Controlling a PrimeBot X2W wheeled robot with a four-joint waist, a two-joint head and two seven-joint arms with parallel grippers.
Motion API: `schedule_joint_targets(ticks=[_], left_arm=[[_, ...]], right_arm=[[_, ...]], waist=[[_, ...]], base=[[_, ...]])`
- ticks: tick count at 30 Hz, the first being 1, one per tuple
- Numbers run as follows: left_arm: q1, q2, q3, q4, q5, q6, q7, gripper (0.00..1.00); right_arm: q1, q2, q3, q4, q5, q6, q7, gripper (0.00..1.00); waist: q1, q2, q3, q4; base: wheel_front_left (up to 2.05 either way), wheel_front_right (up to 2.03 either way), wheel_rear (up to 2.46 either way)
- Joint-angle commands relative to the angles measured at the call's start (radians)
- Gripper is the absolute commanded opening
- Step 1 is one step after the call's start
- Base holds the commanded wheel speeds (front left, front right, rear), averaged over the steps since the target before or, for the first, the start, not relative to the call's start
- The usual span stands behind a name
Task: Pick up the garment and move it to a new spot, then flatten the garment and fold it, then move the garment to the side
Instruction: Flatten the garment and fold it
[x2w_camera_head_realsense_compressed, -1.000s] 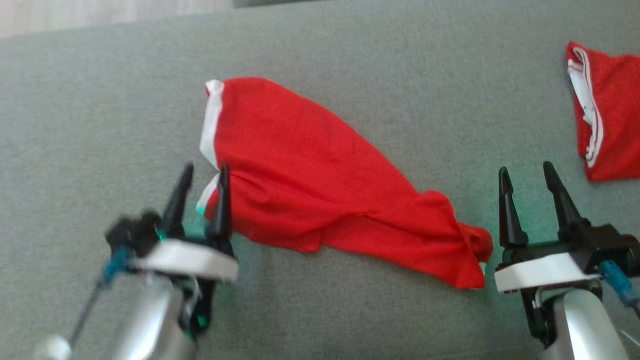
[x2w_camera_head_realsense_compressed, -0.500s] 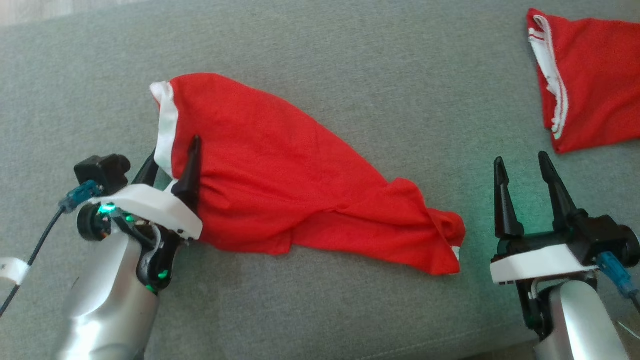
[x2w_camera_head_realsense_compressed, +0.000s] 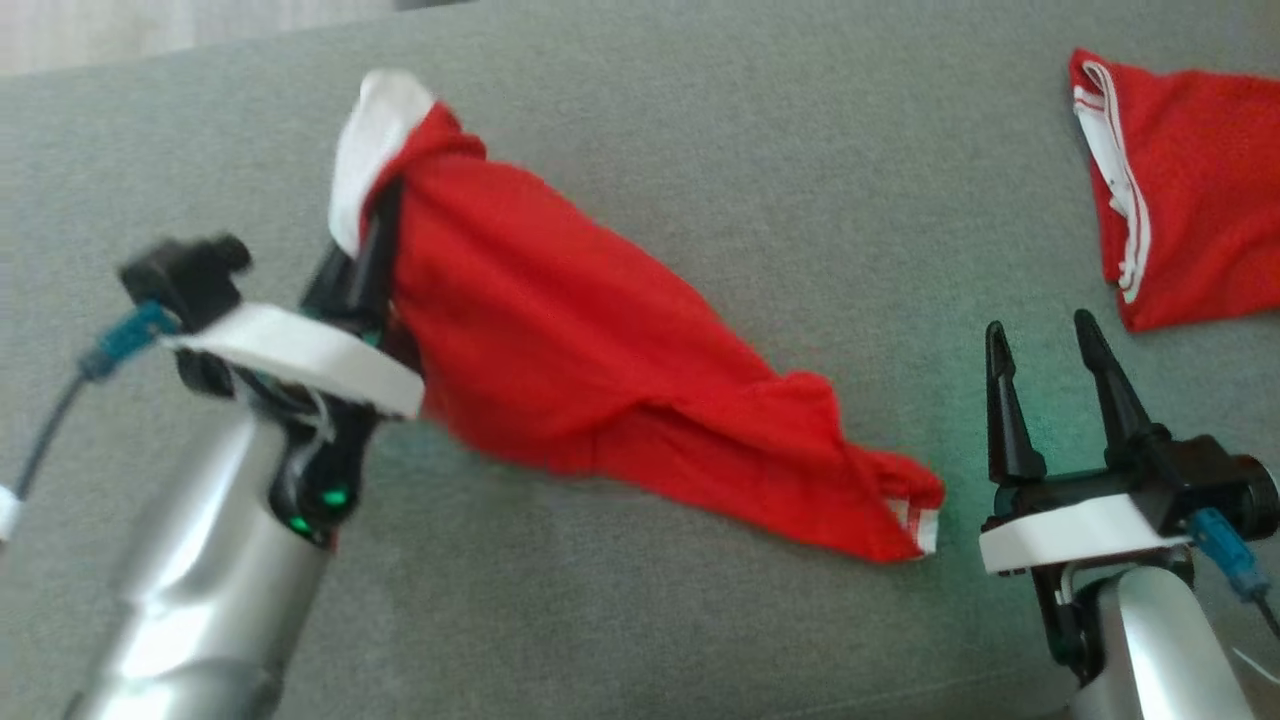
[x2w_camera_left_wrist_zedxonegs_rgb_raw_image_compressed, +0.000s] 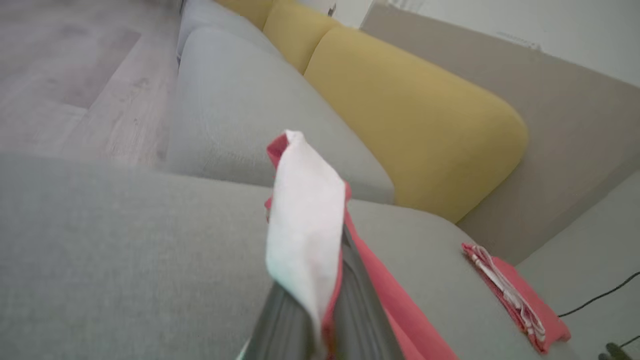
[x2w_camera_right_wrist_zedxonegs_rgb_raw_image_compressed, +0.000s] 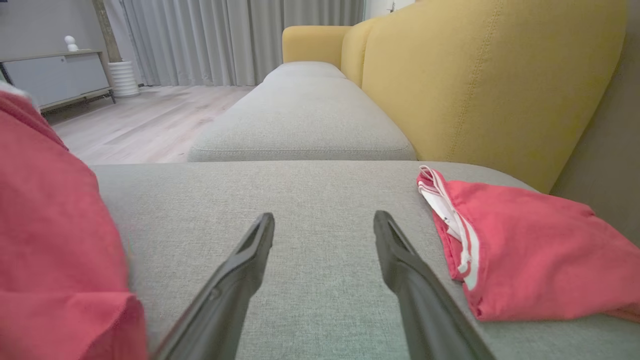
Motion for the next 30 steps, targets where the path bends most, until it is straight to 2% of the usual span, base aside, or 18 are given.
schedule_joint_targets(ticks=[1,6,14,18,25,30], left_arm=[[-0.062,0.051,0.054,-0.068,-0.010,0.002,0.004,0.00],[-0.079,0.080,0.083,-0.167,-0.031,0.030,0.041,0.00],[-0.026,0.121,0.113,-0.374,-0.053,0.115,0.112,0.00],[0.026,0.131,0.084,-0.479,-0.054,0.124,0.144,0.00],[0.092,0.081,-0.012,-0.574,-0.036,0.135,0.157,0.00],[0.157,0.014,-0.152,-0.562,-0.011,0.100,0.153,0.00]], right_arm=[[-0.003,-0.005,0.024,-0.025,-0.008,0.007,-0.007,1.00],[-0.001,-0.005,0.032,-0.023,-0.013,0.007,-0.007,1.00],[0.012,-0.005,0.028,-0.025,-0.010,0.007,-0.007,1.00],[0.011,-0.005,0.028,-0.024,-0.005,0.007,-0.007,1.00],[-0.003,-0.005,0.035,-0.025,0.000,0.007,-0.007,1.00],[-0.008,-0.005,0.035,-0.025,0.004,0.007,-0.007,1.00]], waist=[[0.0000,0.0000,-0.019,0.017],[0.0000,0.0000,-0.039,0.031],[0.0000,0.0000,-0.051,0.050],[0.0000,0.0000,-0.043,0.063],[0.0000,0.0000,-0.029,0.063],[0.0000,0.0000,-0.011,0.055]], base=[[0.00,0.00,0.00],[0.00,0.00,0.00],[0.00,0.00,0.00],[0.00,0.00,0.00],[0.00,0.00,0.00],[0.00,0.00,0.00]])
